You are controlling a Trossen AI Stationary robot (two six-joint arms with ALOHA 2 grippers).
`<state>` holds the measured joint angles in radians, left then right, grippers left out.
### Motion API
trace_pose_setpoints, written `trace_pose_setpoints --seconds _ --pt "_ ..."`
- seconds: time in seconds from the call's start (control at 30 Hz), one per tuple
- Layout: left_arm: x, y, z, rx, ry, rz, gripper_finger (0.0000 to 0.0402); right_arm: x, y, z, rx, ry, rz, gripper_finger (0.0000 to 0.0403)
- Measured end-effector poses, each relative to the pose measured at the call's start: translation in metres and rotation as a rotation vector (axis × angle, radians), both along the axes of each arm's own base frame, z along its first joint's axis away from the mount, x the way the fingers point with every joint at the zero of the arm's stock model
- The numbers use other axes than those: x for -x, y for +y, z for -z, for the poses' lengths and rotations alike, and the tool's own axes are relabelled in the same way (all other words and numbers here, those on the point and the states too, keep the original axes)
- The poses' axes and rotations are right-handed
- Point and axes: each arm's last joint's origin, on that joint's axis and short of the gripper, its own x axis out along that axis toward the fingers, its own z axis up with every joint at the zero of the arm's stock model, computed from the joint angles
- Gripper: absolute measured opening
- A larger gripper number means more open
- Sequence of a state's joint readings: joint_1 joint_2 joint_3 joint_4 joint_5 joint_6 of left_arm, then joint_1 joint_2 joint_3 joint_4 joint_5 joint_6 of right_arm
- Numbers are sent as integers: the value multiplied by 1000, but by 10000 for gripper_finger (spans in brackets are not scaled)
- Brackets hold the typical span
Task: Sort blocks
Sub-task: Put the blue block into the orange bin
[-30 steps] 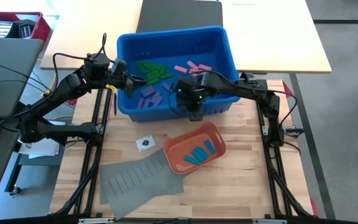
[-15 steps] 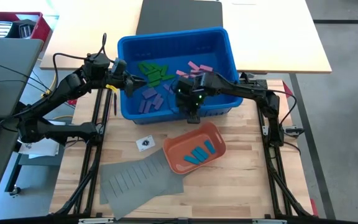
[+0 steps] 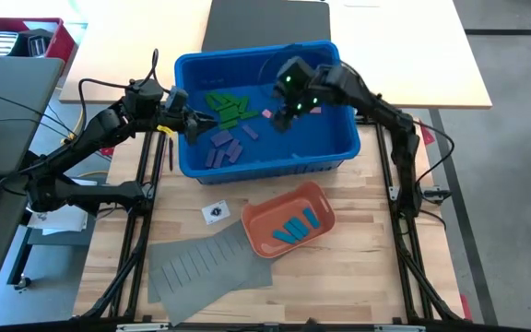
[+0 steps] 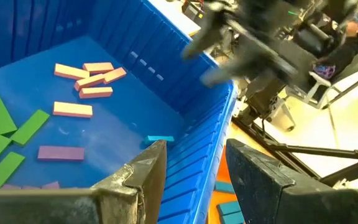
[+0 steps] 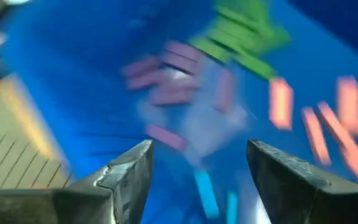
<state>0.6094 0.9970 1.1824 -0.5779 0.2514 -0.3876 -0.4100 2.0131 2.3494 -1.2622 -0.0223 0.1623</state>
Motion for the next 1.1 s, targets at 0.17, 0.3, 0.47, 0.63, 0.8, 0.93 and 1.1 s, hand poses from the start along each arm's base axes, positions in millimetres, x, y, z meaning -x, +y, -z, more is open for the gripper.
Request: trace_pose_setpoints --seconds 0.17,0.3,0.47,0.63,0.8,0.93,1.1 --pt "0 0 0 -10 7 4 158 17 -54 50 -226 165 265 252" --pt "0 0 0 -1 1 -1 158 14 -73 101 -382 279 308 252" --pt "0 0 0 17 -4 -10 158 3 -72 158 -504 475 328 252" --pt "-1 1 1 24 -3 -20 158 1 -66 198 -583 697 358 252" --pt "-1 1 1 24 -4 -23 158 -3 -68 224 -610 762 362 252" --pt "-1 1 1 31 -6 -26 158 -5 -70 240 -628 795 363 252" --pt "-1 1 1 32 -6 -25 158 -6 -71 257 -642 832 356 252"
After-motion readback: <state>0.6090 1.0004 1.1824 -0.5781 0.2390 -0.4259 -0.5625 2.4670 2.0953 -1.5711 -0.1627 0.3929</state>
